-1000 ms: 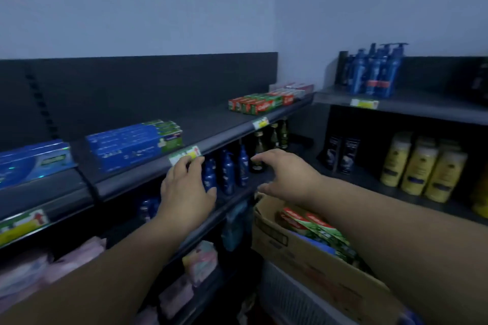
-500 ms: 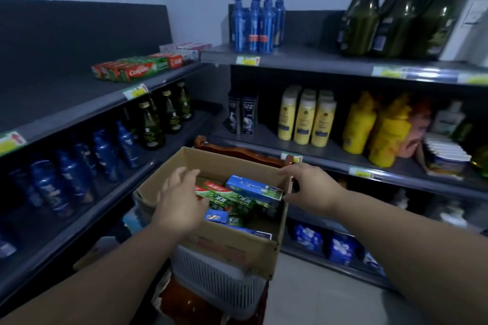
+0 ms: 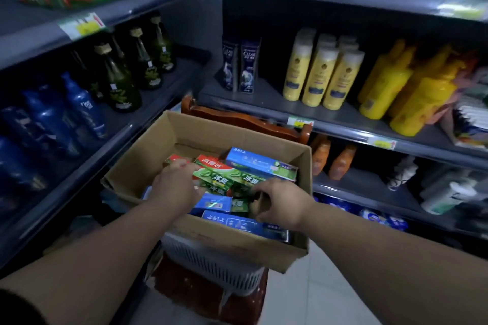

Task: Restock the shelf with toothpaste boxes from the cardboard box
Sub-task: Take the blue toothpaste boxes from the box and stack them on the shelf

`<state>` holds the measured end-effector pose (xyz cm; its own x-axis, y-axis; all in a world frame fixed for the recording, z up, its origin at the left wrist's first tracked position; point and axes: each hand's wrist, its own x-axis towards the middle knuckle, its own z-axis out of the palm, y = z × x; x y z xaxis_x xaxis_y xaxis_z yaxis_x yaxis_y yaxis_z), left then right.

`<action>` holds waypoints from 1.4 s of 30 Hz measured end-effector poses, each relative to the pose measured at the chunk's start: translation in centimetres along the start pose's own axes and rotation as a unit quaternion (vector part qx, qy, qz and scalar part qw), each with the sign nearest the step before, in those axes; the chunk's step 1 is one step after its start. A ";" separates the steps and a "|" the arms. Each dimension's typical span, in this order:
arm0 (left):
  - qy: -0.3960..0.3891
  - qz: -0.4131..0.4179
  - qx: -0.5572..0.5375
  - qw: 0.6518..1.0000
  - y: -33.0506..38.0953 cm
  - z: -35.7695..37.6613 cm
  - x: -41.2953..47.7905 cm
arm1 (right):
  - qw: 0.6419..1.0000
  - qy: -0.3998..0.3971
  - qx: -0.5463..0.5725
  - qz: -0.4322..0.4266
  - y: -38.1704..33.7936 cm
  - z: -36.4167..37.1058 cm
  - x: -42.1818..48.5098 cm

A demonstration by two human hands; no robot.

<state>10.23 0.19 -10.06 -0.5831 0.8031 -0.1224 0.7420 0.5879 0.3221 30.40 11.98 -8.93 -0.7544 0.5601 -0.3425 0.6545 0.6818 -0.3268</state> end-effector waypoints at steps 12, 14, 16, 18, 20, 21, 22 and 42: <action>-0.263 0.095 0.095 0.955 -2.7 2.8 6.0 | 0.970 -0.172 -0.168 0.034 -1.4 4.2 5.8; -0.256 0.097 0.105 0.956 -2.7 3.2 6.6 | 0.971 -0.166 -0.168 0.045 -1.2 3.8 6.2; -0.252 0.104 0.135 0.953 -2.6 3.3 7.1 | 0.975 -0.153 -0.147 0.060 -0.6 3.0 6.6; -0.260 0.113 0.181 0.942 -2.4 3.3 7.2 | 0.980 -0.140 -0.117 0.073 0.0 1.8 6.7; -0.260 0.114 0.210 0.936 -2.3 3.2 7.2 | 0.984 -0.131 -0.092 0.079 0.4 0.8 6.7; -0.255 0.113 0.211 0.937 -2.3 3.1 7.2 | 0.985 -0.127 -0.080 0.082 0.5 0.4 6.6; -0.246 0.112 0.204 0.941 -2.4 3.0 7.2 | 0.987 -0.122 -0.067 0.086 0.6 0.0 6.5; 0.000 -0.030 -0.552 0.833 -0.2 -10.5 -4.1 | 0.905 0.049 0.421 0.033 -3.7 -10.3 -2.6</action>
<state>8.98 -4.24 0.26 -0.6082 0.7753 -0.1705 -0.0456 0.1803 0.9825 29.41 12.87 2.24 -0.6860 0.6538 -0.3192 0.4737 0.0683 -0.8781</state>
